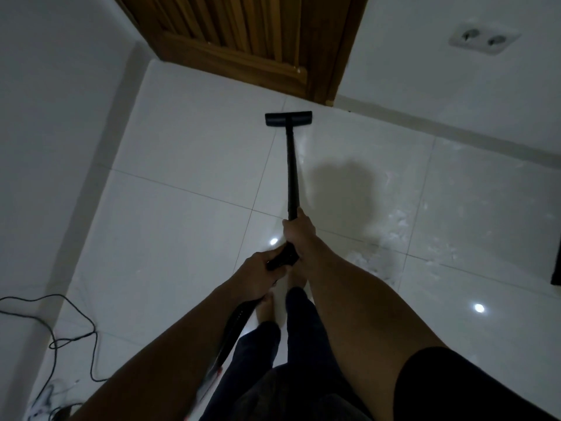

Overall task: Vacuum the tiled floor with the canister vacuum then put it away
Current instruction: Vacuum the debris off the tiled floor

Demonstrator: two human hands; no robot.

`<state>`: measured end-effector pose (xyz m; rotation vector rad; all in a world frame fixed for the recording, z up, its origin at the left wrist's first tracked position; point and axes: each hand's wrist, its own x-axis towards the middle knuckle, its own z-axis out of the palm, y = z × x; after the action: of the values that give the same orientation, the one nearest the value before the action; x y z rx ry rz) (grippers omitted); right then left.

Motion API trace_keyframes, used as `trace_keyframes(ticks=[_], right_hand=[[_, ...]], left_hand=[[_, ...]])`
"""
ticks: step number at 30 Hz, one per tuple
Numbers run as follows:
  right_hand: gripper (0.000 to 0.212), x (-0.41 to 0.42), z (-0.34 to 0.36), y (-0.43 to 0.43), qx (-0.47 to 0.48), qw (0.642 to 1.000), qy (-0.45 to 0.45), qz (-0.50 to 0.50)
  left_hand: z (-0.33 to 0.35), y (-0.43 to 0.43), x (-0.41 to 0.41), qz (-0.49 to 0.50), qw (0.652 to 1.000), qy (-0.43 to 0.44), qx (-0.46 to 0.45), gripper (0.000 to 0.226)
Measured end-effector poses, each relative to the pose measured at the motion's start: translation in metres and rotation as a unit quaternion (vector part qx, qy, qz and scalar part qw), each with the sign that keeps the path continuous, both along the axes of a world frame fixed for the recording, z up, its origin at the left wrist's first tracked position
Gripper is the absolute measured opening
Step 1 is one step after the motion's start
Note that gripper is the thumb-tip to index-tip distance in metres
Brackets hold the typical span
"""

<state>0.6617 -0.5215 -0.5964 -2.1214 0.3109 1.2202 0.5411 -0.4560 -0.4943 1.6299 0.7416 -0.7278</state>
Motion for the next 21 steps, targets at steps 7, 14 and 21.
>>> trace_keyframes(ticks=[7,14,21], right_hand=[[0.068,0.029,0.002,0.026,0.016,0.99,0.043,-0.132],[0.065,0.025,0.015,0.03,0.011,0.986,0.021,-0.167],[0.067,-0.029,0.038,0.006,-0.004,0.989,-0.029,-0.142]], left_hand=[[-0.001,0.028,0.03,0.004,0.999,0.028,0.019,0.052],[0.002,0.029,0.029,0.014,0.999,0.033,0.029,0.053],[0.019,0.013,-0.024,-0.025,0.999,0.01,0.042,0.054]])
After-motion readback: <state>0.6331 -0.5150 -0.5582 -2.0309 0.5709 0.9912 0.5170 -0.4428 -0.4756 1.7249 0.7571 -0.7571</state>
